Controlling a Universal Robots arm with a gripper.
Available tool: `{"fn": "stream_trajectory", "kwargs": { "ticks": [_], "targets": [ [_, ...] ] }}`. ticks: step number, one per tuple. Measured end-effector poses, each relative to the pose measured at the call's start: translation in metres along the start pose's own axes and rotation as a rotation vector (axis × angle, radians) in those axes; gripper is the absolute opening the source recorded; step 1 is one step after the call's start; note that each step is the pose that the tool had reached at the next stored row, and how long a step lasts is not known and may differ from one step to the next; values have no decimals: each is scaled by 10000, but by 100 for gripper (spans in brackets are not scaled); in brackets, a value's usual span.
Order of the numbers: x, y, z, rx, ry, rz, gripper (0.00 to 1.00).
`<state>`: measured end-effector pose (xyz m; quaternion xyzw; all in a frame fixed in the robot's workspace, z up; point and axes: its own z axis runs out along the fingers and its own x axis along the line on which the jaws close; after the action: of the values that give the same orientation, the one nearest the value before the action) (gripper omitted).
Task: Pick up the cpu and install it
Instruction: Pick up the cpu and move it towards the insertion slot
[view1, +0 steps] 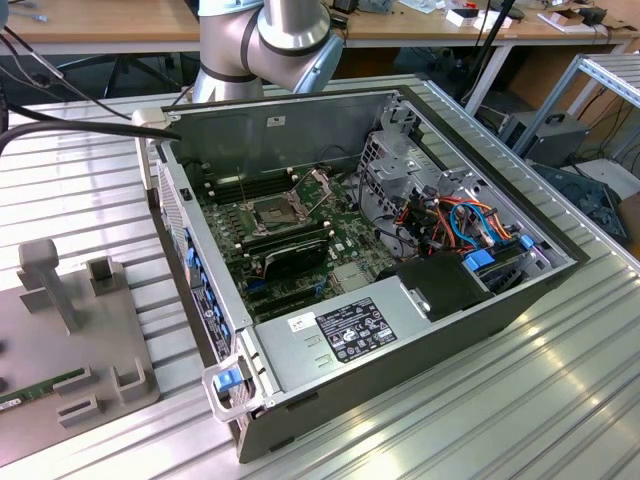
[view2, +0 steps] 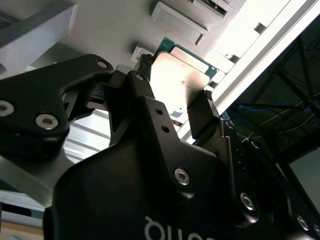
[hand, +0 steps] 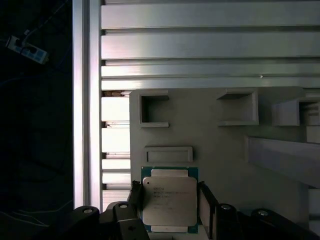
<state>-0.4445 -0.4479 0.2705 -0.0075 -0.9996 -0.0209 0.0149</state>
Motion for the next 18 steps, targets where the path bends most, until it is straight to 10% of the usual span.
{"fn": "stream_trajectory", "kwargs": {
  "ticks": [18],
  "targets": [
    [5,8,-174,-2,-3,0,54]
  ]
}}
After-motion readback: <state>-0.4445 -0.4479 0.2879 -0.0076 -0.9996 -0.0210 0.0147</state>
